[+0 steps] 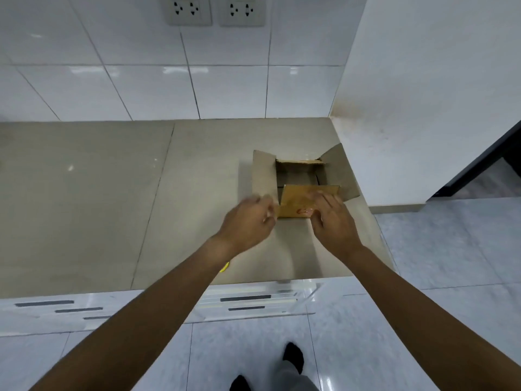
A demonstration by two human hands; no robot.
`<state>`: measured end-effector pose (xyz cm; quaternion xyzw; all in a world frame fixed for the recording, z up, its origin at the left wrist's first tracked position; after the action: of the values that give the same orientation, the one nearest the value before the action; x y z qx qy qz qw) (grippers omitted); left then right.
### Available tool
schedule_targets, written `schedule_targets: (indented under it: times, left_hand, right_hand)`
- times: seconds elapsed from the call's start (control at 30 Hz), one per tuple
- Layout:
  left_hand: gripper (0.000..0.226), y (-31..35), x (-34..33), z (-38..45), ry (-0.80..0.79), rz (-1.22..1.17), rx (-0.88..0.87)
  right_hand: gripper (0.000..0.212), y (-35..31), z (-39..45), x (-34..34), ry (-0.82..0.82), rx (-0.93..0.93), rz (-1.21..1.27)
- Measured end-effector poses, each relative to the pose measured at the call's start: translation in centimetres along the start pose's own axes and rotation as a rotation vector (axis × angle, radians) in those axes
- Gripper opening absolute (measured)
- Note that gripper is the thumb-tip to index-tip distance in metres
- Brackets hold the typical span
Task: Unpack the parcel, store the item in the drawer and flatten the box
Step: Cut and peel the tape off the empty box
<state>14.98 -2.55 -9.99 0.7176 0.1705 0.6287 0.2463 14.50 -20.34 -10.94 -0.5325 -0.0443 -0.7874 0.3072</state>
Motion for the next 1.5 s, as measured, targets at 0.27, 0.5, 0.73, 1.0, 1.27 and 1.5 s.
schedule_targets:
  times: [0.27,0.5,0.73,1.0,1.27,1.5]
  left_hand:
    - [0.059,-0.8,-3.6,9.3,-0.041,0.339,0.234]
    - [0.056,-2.4,-5.5,9.9,-0.055,-0.014,0.395]
    - [0.053,-3.7,-6.8,7.0,-0.147,0.240,0.284]
    - [0.022,-2.9,-4.4,6.9,-0.181,0.159,0.125]
    - [0.023,-0.6,2.4,6.8,-0.325,-0.229,0.086]
    - [0.030,-1.0,4.2,6.9,-0.418,-0.166,0.238]
  right_hand:
    - [0.036,3.5,1.6,0.2,-0.056,0.043,0.086]
    - [0.044,6.9,1.7,-1.7,-0.283,0.198,-0.160]
    - [0.039,7.2,2.3,-4.5,-0.476,0.219,-0.320]
    - [0.035,6.0,2.7,-3.8,-0.455,0.182,-0.261]
    - [0.031,3.1,6.3,1.4,-0.194,0.163,-0.126]
    - [0.028,1.7,7.5,2.6,-0.175,0.109,-0.119]
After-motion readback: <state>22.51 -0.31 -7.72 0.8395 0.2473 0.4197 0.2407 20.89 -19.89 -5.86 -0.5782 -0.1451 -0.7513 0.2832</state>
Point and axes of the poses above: each hand's wrist, its own z-axis towards the middle knuckle, its own x-axis out of the back of the hand, y = z × x, the point moved 7 cm from there along z, towards the middle knuckle, and after that the axes turned 14 degrees about x, right-handed, at the moved point
